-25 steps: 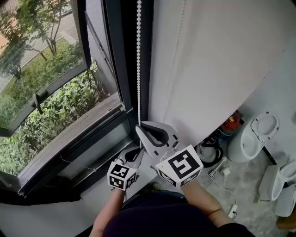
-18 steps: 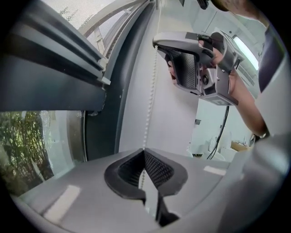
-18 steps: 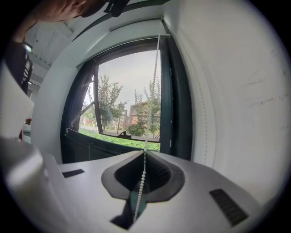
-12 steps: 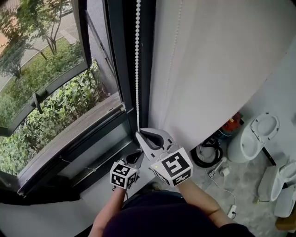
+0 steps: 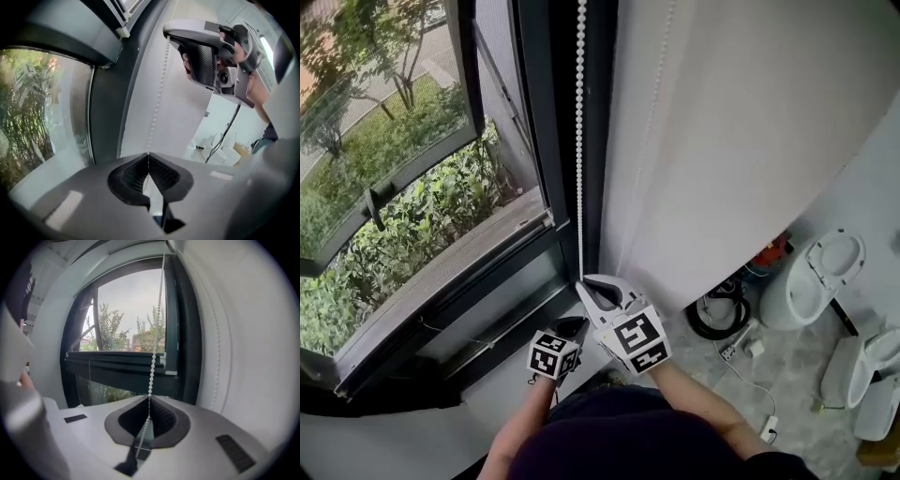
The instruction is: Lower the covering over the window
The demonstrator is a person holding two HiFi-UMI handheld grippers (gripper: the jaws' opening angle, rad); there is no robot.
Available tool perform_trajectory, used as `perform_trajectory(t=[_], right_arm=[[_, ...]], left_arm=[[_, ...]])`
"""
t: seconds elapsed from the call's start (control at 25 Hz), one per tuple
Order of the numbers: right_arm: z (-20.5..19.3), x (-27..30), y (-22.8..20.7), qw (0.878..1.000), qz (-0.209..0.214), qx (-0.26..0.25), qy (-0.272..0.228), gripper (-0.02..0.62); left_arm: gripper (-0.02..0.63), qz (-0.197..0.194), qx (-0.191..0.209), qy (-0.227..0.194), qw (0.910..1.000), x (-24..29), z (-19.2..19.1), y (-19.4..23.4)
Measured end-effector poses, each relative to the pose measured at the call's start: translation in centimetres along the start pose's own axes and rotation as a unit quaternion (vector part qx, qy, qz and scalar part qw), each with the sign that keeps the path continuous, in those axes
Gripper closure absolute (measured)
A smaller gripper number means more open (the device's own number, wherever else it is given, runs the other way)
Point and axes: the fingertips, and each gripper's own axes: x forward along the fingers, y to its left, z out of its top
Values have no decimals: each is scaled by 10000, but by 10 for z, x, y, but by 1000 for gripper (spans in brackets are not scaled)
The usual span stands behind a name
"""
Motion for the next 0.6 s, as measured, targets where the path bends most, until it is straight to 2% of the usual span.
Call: perform_trajectory(t=[0.16, 0.28, 0.32, 0.36, 0.44, 0.6], right_arm=[[-15, 7, 0, 10000, 0, 36, 81, 580], [-18, 9, -2, 10000, -2, 58, 79, 580], [-18, 9, -2, 9999, 1, 62, 80, 580], [-18, 9, -3, 9999, 6, 67, 77, 580], [-17, 9, -4, 10000, 8, 81, 54, 581], [-18, 8, -5, 9999, -1, 106, 17, 581]], left_arm=[[594, 25, 17, 170, 9999, 3, -14, 3], [590, 80, 133, 47, 9999, 1, -12, 6], [579, 63, 128, -95, 9999, -3, -7, 6], [535, 43, 94, -293, 9995, -9, 3, 5], [532, 70, 100, -727, 9973, -27, 31, 3], [532, 297, 461, -1448, 9879, -73, 92, -1]])
